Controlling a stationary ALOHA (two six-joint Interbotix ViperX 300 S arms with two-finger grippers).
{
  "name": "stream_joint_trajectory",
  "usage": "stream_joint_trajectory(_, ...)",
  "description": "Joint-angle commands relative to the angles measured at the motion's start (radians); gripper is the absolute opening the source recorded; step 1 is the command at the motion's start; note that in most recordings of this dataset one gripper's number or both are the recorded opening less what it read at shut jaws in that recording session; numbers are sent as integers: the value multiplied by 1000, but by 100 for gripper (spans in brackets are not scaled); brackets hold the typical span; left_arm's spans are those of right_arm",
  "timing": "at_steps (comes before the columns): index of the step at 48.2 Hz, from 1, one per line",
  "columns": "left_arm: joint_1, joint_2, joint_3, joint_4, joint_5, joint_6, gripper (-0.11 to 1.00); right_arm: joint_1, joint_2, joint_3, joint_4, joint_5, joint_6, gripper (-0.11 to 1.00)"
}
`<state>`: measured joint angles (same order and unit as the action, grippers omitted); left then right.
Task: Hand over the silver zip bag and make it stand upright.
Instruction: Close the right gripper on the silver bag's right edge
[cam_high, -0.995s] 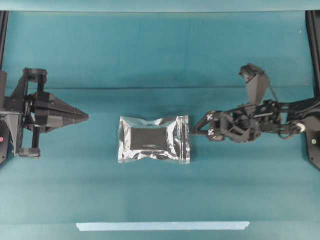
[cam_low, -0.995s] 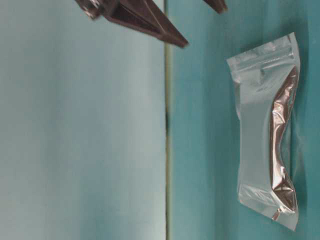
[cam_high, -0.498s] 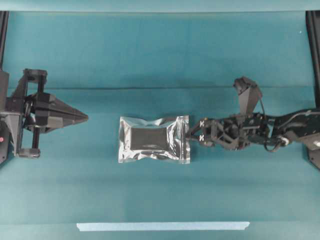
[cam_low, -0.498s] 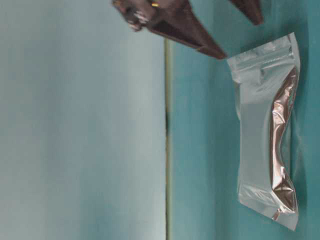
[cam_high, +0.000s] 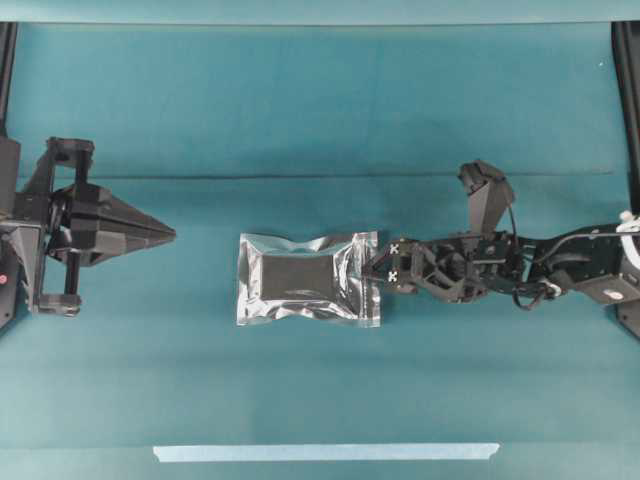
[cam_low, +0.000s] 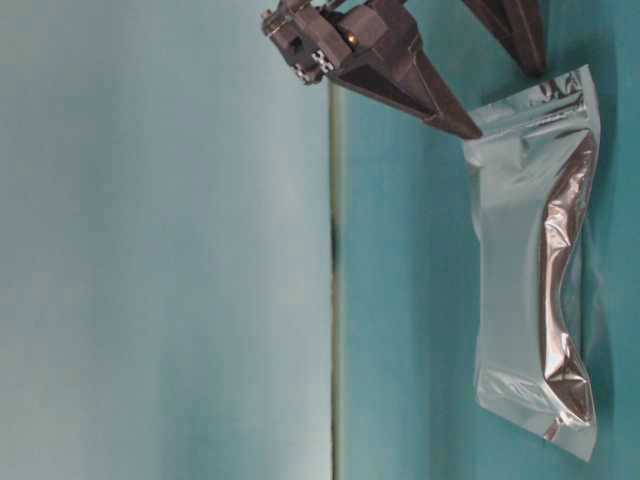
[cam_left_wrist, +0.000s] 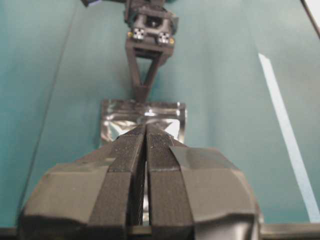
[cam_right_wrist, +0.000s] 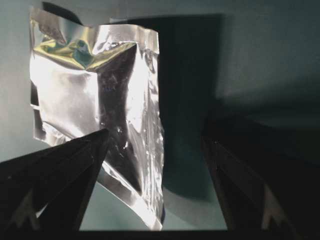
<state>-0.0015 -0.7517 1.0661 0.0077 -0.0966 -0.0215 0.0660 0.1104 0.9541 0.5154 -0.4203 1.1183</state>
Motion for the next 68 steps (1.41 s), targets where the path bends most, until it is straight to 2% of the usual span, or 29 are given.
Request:
stream_joint_trajectory(1,2,-2,-21,2,-5,2,-1,11,17,-20,0,-12,12,92)
stream_joint_trajectory(27,3,-6,-18,2,-5,2,-1,25,94,-103,0,-9,12,92)
stream_joint_trajectory(46,5,-8,-15,3,-5,3,-1,26,100,-107,2,3,14,89)
stream_joint_trajectory(62,6,-8,-14,2,-5,3,-1,28,106,-110,2,3,11,60)
stream_joint_trajectory(68,5,-8,-14,2,-5,3,-1,26,103,-103,2,3,11,34)
